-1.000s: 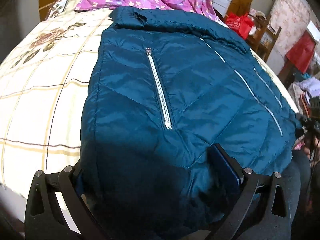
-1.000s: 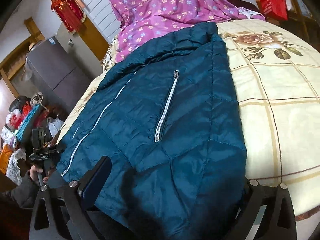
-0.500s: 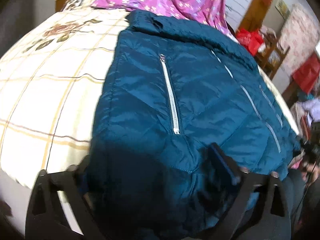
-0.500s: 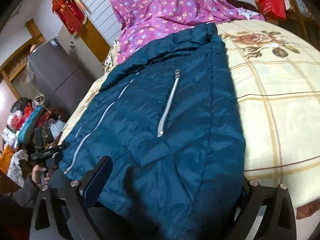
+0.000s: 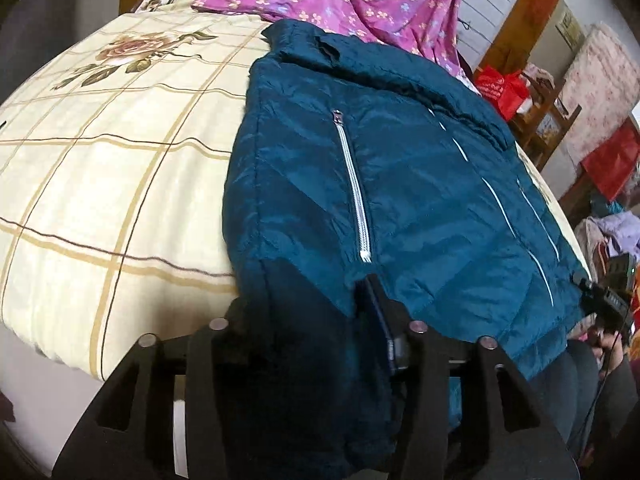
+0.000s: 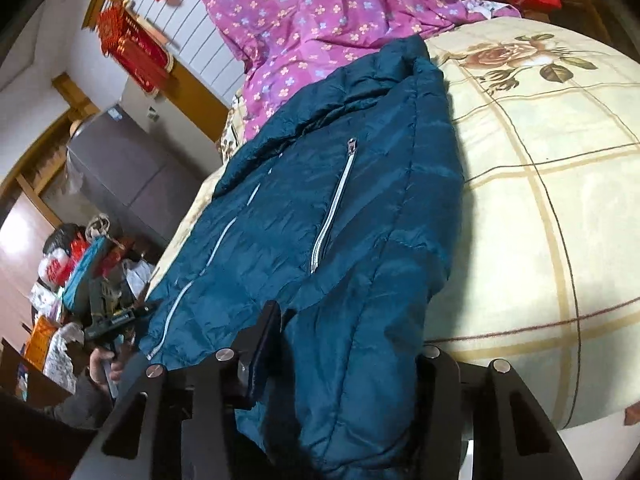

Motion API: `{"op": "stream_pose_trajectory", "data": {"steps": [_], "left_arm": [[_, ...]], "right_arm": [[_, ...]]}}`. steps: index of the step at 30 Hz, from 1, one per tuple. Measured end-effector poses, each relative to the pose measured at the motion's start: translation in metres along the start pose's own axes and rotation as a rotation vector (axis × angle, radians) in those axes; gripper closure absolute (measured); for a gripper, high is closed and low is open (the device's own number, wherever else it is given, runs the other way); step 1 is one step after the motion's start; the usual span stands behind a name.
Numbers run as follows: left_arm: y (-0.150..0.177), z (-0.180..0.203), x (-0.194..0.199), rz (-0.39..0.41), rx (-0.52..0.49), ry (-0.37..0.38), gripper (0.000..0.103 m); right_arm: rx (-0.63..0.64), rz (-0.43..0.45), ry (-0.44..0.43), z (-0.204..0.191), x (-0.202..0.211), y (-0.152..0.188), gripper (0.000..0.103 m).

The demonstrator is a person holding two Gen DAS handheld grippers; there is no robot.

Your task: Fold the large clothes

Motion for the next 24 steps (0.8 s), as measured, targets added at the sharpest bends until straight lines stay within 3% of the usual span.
{"op": "stream_pose_trajectory", "data": {"steps": [4,6,7,8,9,10,12,18,24], "left_arm": [[0.002,0.008,0.000,0.003,-0.005,0.035,0.036],[0.000,0.010,0.000,0.007,0.004,0.043,0.034],[-0.001,0.011,-0.001,0.008,0.007,0.040,0.036],[-0.001,0.010,-0.001,0.009,0.018,0.026,0.048],[-0.001,0.007,-0.002,0.005,0.026,0.012,0.068],[-0.002,0.002,-0.003,0.003,0.042,0.000,0.080],[-0.004,-0.005,0.000,-0.004,0.118,0.069,0.090],[-0.023,0.000,0.025,0.072,0.104,0.060,0.094],[-0.053,-0.012,0.055,0.156,0.176,0.080,0.094]], "right_arm": [[-0.011,-0.003,-0.004,0.000,0.000,-0.002,0.056],[-0.019,-0.004,-0.002,0.000,0.000,-0.002,0.055],[-0.029,-0.003,-0.001,0.001,0.001,-0.002,0.055],[-0.034,-0.004,0.000,0.002,0.001,-0.002,0.055],[-0.031,-0.005,0.007,0.001,0.001,-0.003,0.057],[-0.017,-0.005,0.036,0.001,0.001,-0.002,0.063],[0.009,-0.006,0.076,-0.001,0.001,0.001,0.068],[0.025,0.106,0.085,-0.015,0.020,-0.007,0.080],[0.008,0.209,-0.005,-0.046,0.049,-0.024,0.082]]}}
Point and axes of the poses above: each gripper's, at about its wrist camera, not at the fingertips, and x roughly against the way its jaws point, z to its right, y to its underside, the point moved 9 cm from there along -x, roughly the way its jaws point, and after that the axes turned 8 degrees about -y, right-handed, at the moved point
